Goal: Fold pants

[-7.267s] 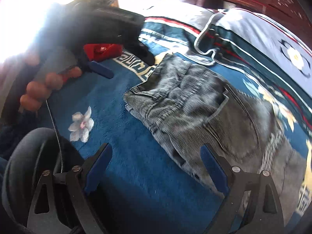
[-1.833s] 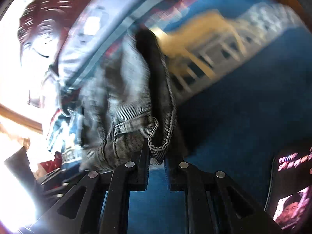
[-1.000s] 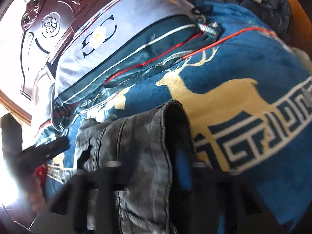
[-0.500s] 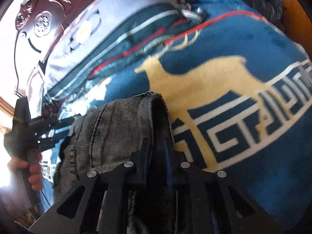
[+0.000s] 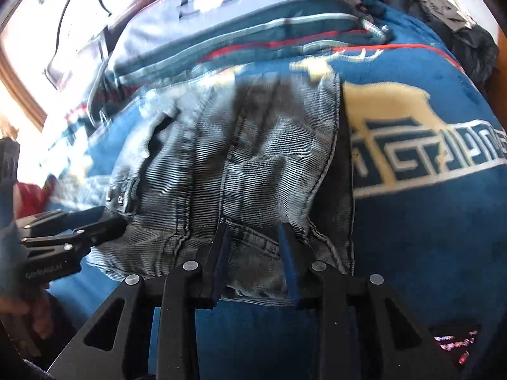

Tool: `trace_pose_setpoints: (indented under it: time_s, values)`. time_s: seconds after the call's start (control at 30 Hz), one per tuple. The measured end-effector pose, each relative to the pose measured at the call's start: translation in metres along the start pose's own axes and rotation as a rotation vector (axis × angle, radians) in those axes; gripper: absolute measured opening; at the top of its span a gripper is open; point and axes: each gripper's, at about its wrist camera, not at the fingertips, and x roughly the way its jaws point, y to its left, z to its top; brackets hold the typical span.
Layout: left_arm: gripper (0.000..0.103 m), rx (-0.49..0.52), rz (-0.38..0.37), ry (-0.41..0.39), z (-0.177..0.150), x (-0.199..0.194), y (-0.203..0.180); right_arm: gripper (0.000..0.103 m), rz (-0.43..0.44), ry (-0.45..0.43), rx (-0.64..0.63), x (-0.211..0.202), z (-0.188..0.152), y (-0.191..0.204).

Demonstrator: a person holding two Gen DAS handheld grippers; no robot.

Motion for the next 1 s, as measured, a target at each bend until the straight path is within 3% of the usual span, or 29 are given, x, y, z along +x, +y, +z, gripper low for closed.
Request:
trace_pose_setpoints:
  time_s: [0.1, 0.2, 0.33, 0.57, 1.0]
  values:
    - [0.064, -0.074, -0.026, 0.017, 0.001, -0.002, 0.012, 0.03, -0.012, -0.003, -0.024, -0.005, 0.002, 0.003]
    - [0.075, -0.071, -0.006, 0.004, 0.005, -0.012, 0.013, 0.035, 0.025, -0.002, 0.031, -0.016, 0.006, -0.002]
    - [0.089, -0.047, 0.021, -0.033, 0.007, -0.027, 0.007, 0.056, 0.022, -0.054, 0.051, -0.039, 0.006, -0.004]
    - [0.094, -0.013, 0.03, -0.073, 0.014, -0.04, 0.003, 0.081, -0.01, -0.075, 0.08, -0.055, 0.01, -0.01]
    - [0.096, -0.059, 0.014, -0.072, 0.021, -0.038, 0.022, 0.088, 0.01, -0.033, 0.179, -0.046, 0.015, -0.033]
